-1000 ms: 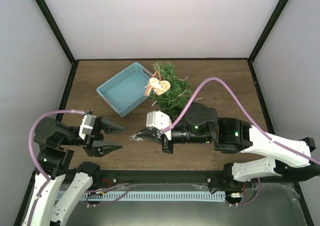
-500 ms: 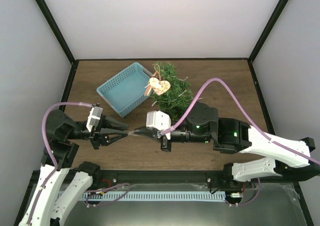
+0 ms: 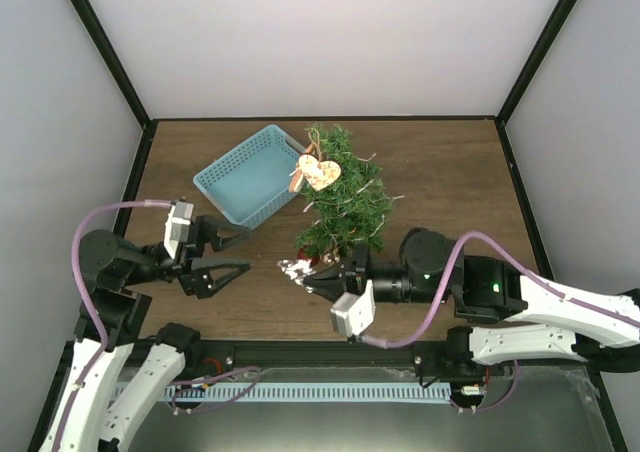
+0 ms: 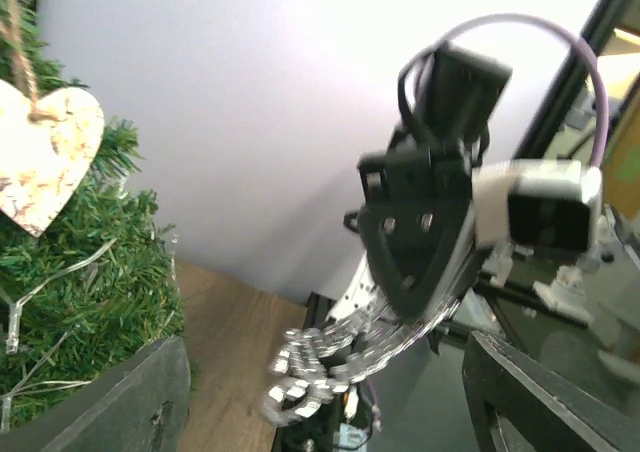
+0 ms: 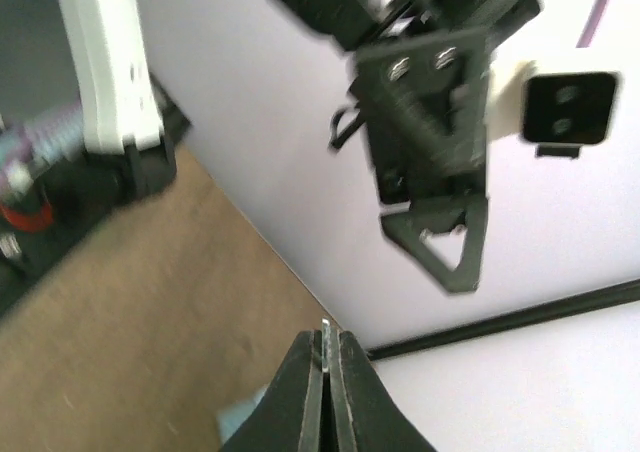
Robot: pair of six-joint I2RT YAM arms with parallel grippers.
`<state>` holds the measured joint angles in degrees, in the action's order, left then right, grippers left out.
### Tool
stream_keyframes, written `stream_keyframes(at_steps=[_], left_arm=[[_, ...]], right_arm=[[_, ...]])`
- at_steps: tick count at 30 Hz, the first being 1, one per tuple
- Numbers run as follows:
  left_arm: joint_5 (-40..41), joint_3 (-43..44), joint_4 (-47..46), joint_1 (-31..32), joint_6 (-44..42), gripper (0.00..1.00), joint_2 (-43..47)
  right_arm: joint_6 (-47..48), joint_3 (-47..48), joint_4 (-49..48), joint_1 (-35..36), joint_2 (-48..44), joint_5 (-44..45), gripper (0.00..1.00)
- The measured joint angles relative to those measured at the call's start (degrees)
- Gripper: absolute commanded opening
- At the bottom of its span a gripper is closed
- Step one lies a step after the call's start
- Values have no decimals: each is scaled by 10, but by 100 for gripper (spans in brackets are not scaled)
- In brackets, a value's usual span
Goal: Decorate the small christmas tree
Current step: Place the decoration item on the Christmas tree.
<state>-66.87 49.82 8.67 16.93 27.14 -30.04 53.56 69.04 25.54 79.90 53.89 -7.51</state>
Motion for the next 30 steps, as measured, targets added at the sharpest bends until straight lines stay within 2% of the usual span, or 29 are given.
stream_keyframes(at_steps=[2,3,4,7,12,17,25,30], left_arm=[[29,7,5,1,33,61,6],[42,9,9,1,51,59,4],[51,11,16,1,68,59,0],[67,13,46,1,106,68,-24],[77,12,91,1,136,68,-35],[72,6,92,1,153,68,-28],[62,-29,30,1,208,68,-40],[61,-50,-68,1,282,57,-57]], right_arm=[[118,-40,-15,2,-22,36,1],[176,-63,-22,2,-31,57,1],[265,-99,-37,2,-40,92,1],[384,-139,-63,2,-40,127,1],[538,-149,-116,2,-42,165,1],[611,-158,-167,2,-53,168,1],[643,-160,-212,2,-37,143,1],[645,-160,-225,2,-24,120,1]])
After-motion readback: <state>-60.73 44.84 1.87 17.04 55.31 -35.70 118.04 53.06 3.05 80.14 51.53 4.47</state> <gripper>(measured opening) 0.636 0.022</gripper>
